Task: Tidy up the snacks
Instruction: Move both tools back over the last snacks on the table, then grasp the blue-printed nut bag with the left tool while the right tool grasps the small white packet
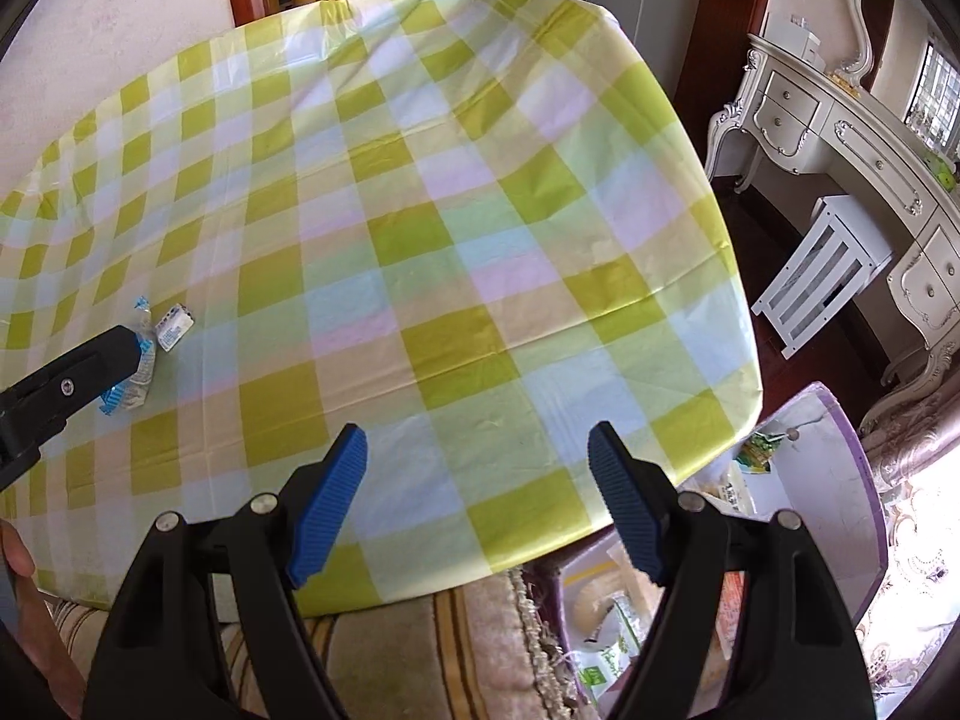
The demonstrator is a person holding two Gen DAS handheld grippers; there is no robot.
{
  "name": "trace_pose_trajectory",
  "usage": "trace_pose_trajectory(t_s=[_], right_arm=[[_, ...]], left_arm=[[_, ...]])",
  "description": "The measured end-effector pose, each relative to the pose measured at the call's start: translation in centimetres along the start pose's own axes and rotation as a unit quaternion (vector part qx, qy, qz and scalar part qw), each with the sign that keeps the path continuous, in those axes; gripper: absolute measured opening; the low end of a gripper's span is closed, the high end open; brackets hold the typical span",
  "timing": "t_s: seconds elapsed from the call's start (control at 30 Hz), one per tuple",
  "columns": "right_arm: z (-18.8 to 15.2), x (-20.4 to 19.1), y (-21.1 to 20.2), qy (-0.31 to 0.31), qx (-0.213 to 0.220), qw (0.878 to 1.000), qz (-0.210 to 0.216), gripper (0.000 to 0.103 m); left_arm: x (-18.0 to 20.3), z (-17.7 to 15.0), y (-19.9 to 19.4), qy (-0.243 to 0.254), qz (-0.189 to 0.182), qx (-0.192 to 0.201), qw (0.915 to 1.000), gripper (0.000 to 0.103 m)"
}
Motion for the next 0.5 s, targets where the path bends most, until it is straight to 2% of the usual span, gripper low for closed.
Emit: trace_pose_trajectory(t_s=[0.23,0.33,0.43,0.5], right_arm=[[0.3,-4.7,0.8,-0.033,-0.001,0.999,0.027,0.076],[0.3,-6.2,1.3,-0.043,-0.002,0.998,0.038,0.076],[0.1,-7.5,1.7,-0.05,-0.005,0.997,0.051,0.076],[0.1,-8.2,2.0,-0.058,-0.006,0.997,0.056,0.076]], left_arm=[[-4.4,0.4,-0.4,-0.054,0.03,0.017,0.9979,0.072],[-6.4,0.4,-0.1,-0.074,0.045,0.023,0.996,0.083],[-9.2,-0.2,1.1,-0.114,0.021,-0.001,0.9932,0.083],[-11.2,-0.9,1.8,-0.161,-0.01,-0.014,0.9867,0.083]])
Point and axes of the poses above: each gripper's, at about its wrist camera, not at the fingertips, and y roughly the way its jaws point, x to its right, z to its top, the point moved 6 cm from there along y, roughly the way its jaws point, and after that the axes turned 3 degrees about y, right-handed, at the moved point
